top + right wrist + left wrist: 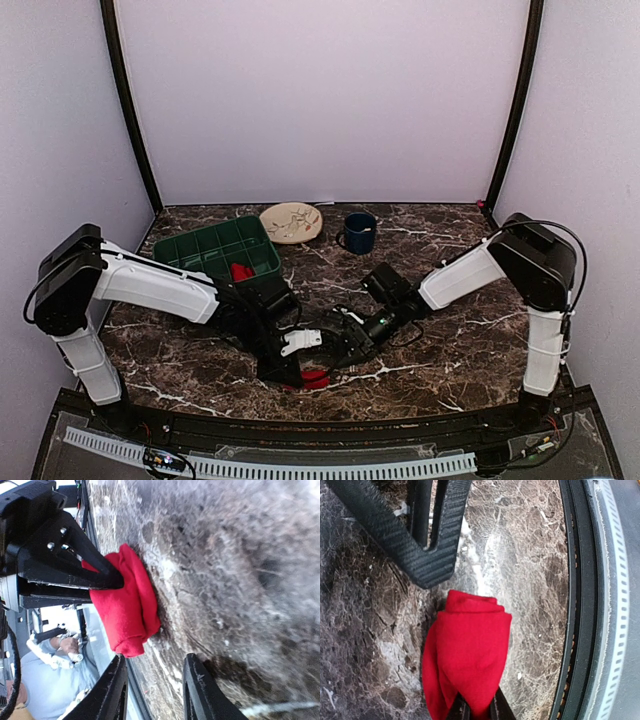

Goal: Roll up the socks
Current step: Pick up the sock from the center of the board, then place the sock in the storage box, then reset both arms

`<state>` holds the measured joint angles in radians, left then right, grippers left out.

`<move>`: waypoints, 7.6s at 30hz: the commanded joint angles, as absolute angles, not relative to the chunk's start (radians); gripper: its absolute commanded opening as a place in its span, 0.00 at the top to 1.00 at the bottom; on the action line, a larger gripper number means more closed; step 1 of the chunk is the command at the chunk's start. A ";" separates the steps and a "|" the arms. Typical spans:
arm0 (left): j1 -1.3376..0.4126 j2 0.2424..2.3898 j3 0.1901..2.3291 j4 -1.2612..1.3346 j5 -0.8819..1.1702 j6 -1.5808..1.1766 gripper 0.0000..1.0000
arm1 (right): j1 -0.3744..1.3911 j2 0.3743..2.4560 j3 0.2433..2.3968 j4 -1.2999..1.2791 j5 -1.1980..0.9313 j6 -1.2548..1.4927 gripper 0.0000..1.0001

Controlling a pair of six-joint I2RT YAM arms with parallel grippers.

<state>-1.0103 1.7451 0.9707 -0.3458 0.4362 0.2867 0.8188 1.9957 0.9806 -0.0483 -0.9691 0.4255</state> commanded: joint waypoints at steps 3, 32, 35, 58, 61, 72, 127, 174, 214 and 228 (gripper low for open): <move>-0.986 1.784 1.000 -0.406 0.551 0.259 0.95 | 0.806 1.956 0.910 0.042 -0.800 0.460 0.63; -0.697 1.642 0.850 0.013 0.893 -0.280 1.00 | 0.787 1.813 0.796 0.189 -0.664 0.515 0.63; -0.663 1.608 0.845 0.072 0.884 -0.358 1.00 | 0.784 1.809 0.796 0.195 -0.662 0.515 0.63; -0.441 1.382 1.059 -0.334 -0.161 -0.614 1.00 | 0.777 1.789 0.832 0.246 -0.643 0.521 0.62; -0.441 1.403 1.073 -0.381 -0.217 -0.671 1.00 | 0.777 1.790 0.835 0.264 -0.646 0.529 0.62; -0.442 1.460 1.120 -0.535 -0.366 -0.860 1.00 | 0.778 1.784 0.815 0.387 -0.680 0.589 0.62; -0.512 1.770 1.310 -0.700 -0.446 -0.938 1.00 | 0.778 1.843 0.810 0.639 -0.766 0.736 0.59; -0.399 1.806 1.118 -0.347 -0.168 -0.775 0.58 | 0.778 1.893 0.903 0.564 -0.762 0.736 0.58; -0.394 1.190 0.879 0.236 -0.740 -0.255 0.38 | 0.598 1.666 1.027 0.124 -0.033 0.396 0.51; -0.095 1.232 0.605 0.751 -0.340 -0.065 0.34 | 0.505 1.489 0.922 0.058 0.341 0.325 0.45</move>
